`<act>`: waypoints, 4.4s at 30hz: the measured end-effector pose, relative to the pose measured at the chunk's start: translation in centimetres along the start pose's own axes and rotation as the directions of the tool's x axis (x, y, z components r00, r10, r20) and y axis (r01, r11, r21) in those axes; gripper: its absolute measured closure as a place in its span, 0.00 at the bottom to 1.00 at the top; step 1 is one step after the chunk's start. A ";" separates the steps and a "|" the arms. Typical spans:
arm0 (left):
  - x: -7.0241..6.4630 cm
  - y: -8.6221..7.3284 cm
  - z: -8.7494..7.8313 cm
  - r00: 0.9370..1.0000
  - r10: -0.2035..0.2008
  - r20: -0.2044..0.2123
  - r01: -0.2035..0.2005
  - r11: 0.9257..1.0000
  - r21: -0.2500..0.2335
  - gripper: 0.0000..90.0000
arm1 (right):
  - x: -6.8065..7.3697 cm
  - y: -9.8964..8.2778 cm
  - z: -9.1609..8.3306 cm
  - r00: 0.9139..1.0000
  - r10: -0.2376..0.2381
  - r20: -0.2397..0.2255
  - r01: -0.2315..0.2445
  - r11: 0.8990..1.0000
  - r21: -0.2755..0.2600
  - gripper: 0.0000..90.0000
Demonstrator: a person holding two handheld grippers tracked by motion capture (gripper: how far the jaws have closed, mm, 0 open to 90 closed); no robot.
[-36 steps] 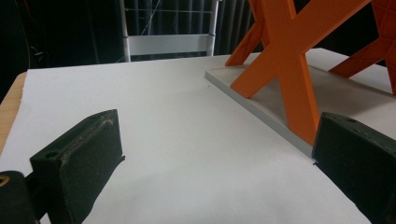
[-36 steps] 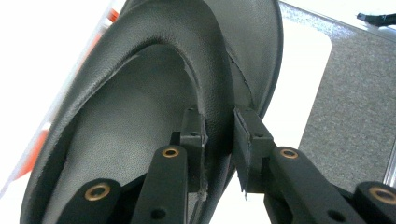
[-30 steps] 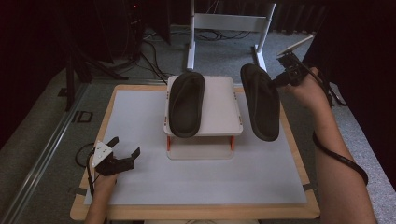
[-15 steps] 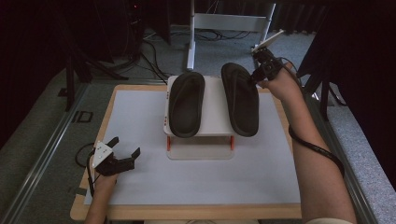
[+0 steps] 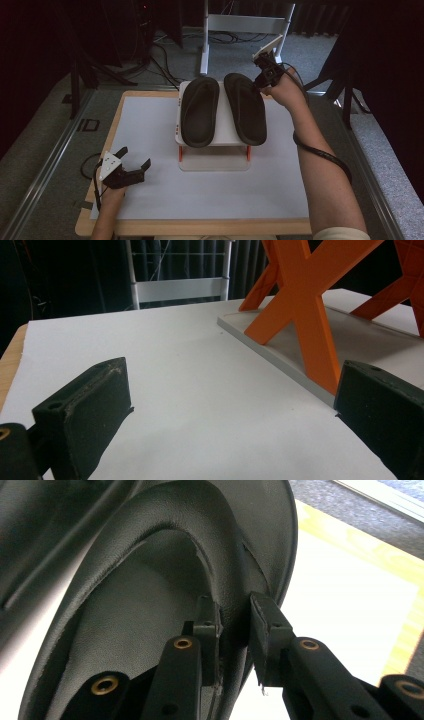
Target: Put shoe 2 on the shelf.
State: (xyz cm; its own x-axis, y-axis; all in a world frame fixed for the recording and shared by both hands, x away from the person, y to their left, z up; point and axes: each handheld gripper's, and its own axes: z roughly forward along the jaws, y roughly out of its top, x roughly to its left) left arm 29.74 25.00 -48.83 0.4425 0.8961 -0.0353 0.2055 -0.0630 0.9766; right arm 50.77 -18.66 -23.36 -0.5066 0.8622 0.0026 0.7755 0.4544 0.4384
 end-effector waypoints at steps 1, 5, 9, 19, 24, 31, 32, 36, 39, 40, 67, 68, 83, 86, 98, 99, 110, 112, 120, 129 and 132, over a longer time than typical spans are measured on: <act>0.0 0.0 0.0 1.000 0.000 0.000 0.000 1.000 0.000 0.02 | 0.3 0.2 0.2 1.000 -0.002 -0.002 0.002 1.000 0.005 0.84; 0.0 0.0 0.0 1.000 0.001 0.000 -0.001 1.000 0.000 0.02 | 0.9 0.6 0.6 1.000 -0.007 0.026 0.007 1.000 0.024 0.84; 0.0 0.0 0.0 1.000 -0.002 0.000 0.002 1.000 0.001 0.02 | 1.2 0.9 0.7 0.999 -0.009 0.035 0.008 0.999 0.032 0.84; 0.0 0.0 0.0 1.000 -0.007 0.001 0.007 1.000 0.001 0.02 | 1.9 0.9 0.8 1.000 -0.008 0.017 0.007 0.999 0.036 0.80; 0.1 0.0 0.0 1.000 -0.008 0.000 0.008 1.000 0.001 0.02 | 2.2 0.8 0.7 1.000 0.001 -0.004 -0.001 0.999 0.046 0.79; 0.1 0.0 0.0 1.000 -0.009 0.001 0.009 1.000 0.001 0.02 | 2.8 0.4 0.5 0.999 0.022 -0.043 -0.019 0.999 0.050 0.77; 0.1 0.0 0.0 1.000 -0.009 0.000 0.009 1.000 0.002 0.02 | 2.9 0.4 0.5 0.999 0.017 -0.045 -0.015 0.999 0.049 0.76; 0.1 0.0 0.0 1.000 -0.010 0.001 0.010 1.000 0.001 0.02 | 3.5 0.3 0.5 0.998 0.010 -0.061 -0.007 0.999 0.044 0.75; 0.1 0.0 0.0 1.000 -0.009 0.001 0.009 1.000 0.002 0.02 | 3.7 0.2 0.6 0.998 0.010 -0.065 -0.007 0.999 0.044 0.74; 0.1 0.0 0.0 1.000 -0.009 0.001 0.009 1.000 0.000 0.02 | 3.7 0.2 0.6 0.998 0.011 -0.067 -0.008 0.999 0.042 0.74; 0.1 0.0 0.0 1.000 -0.011 0.002 0.011 1.000 0.003 0.02 | 0.1 -2.2 -1.1 0.993 -0.046 -0.113 0.024 0.982 -0.187 0.33; 0.1 0.0 0.0 1.000 -0.011 0.002 0.011 1.000 0.003 0.02 | -0.1 -2.4 -1.2 0.992 -0.041 -0.118 0.018 0.981 -0.193 0.32; 0.1 0.0 0.0 1.000 -0.012 0.003 0.012 1.000 0.002 0.02 | -4.0 -6.3 -0.7 0.998 -0.021 -0.066 0.004 0.970 -0.241 0.24; 0.1 0.0 0.0 1.000 -0.014 0.003 0.014 1.000 0.002 0.02 | -4.8 -7.3 -0.5 0.998 -0.004 -0.064 -0.013 0.965 -0.261 0.23; 0.1 0.0 0.0 1.000 -0.016 0.002 0.016 1.000 0.004 0.02 | -7.4 -12.3 2.0 0.997 0.039 -0.063 -0.057 0.950 -0.308 0.23; 0.2 0.0 0.0 1.000 -0.016 0.002 0.016 1.000 0.004 0.02 | -7.6 -12.7 2.3 0.997 0.043 -0.062 -0.060 0.948 -0.311 0.23; 0.1 0.0 0.0 1.000 -0.016 0.001 0.016 1.000 0.005 0.02 | -8.2 -16.8 5.5 0.998 0.069 0.004 -0.063 0.927 -0.369 0.17; 0.1 0.0 0.0 1.000 -0.016 0.001 0.016 1.000 0.005 0.02 | -8.4 -17.8 6.5 0.997 0.082 0.003 -0.075 0.925 -0.372 0.15; 0.1 0.0 0.0 1.000 -0.015 0.002 0.015 1.000 0.004 0.02 | -8.4 -20.2 8.7 0.994 0.107 0.026 -0.090 0.924 -0.371 0.14; 0.2 0.0 0.0 1.000 -0.016 0.003 0.016 1.000 0.003 0.02 | -8.9 -23.2 10.6 0.984 0.173 0.053 -0.140 0.916 -0.376 0.13; 0.2 0.0 0.0 1.000 -0.016 0.003 0.016 1.000 0.004 0.02 | -8.8 -24.0 11.2 0.980 0.182 0.080 -0.140 0.918 -0.371 0.13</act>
State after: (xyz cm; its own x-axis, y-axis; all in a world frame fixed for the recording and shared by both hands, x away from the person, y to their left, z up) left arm 29.82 25.14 -48.84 0.4413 0.8958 -0.0519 0.2164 -0.0501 0.9750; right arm 40.85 -34.67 -43.94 -0.3256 0.9455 0.0104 0.6427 0.2132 0.7359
